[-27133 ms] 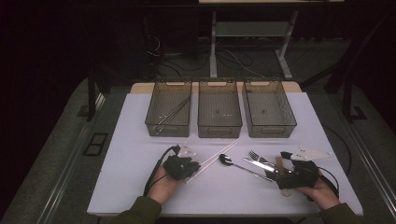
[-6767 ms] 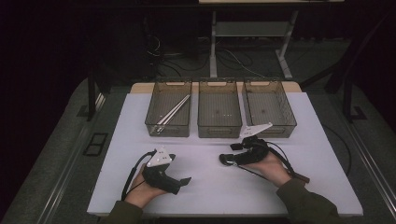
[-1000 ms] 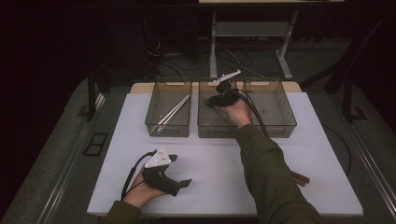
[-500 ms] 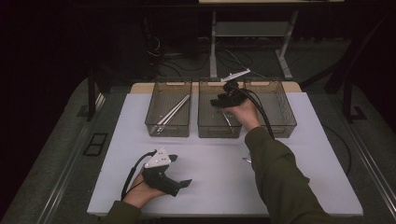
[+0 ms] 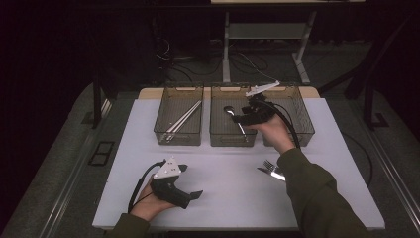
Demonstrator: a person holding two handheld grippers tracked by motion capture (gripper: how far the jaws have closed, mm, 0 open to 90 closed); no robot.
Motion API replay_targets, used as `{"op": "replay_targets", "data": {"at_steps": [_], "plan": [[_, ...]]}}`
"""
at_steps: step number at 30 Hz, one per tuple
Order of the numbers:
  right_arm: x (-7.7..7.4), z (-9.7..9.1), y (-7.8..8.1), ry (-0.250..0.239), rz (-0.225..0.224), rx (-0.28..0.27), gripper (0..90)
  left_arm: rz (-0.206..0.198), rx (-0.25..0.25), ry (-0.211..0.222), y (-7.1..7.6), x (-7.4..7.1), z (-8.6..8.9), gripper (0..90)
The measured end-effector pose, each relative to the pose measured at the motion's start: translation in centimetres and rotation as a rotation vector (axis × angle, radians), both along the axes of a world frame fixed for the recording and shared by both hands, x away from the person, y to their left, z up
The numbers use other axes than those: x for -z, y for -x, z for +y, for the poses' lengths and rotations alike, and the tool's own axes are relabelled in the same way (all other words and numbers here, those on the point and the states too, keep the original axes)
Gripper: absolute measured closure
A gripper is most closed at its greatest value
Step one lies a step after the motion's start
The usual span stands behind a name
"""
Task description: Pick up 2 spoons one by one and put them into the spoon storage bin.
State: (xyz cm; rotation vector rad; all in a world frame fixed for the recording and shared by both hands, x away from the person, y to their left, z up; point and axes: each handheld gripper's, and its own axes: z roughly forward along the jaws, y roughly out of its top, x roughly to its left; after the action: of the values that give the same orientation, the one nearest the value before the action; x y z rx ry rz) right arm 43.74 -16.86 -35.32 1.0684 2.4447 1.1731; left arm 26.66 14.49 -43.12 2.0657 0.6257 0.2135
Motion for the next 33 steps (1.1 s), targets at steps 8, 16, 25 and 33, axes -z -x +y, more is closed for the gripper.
{"op": "replay_targets", "data": {"at_steps": [8, 16, 25, 33], "plan": [[-0.4, -2.2, 3.1, 0.002, -0.009, -0.012, 38.2, -0.002, -0.008, 0.003, -0.1, 0.0, 0.0, 0.0], [0.4, -4.3, 6.0, 0.001, -0.024, -0.021, 38.3, -0.008, -0.015, 0.013, -0.1, -0.1, 0.2, 0.0], [2.1, -6.8, 8.6, 0.015, -0.012, -0.004, 38.7, -0.006, -0.020, 0.005, -0.3, 0.1, 0.4, 0.0], [3.2, -9.6, 10.7, 0.024, 0.014, 0.034, 39.1, -0.010, -0.020, -0.002, -0.2, 0.1, 0.3, 0.0]]}}
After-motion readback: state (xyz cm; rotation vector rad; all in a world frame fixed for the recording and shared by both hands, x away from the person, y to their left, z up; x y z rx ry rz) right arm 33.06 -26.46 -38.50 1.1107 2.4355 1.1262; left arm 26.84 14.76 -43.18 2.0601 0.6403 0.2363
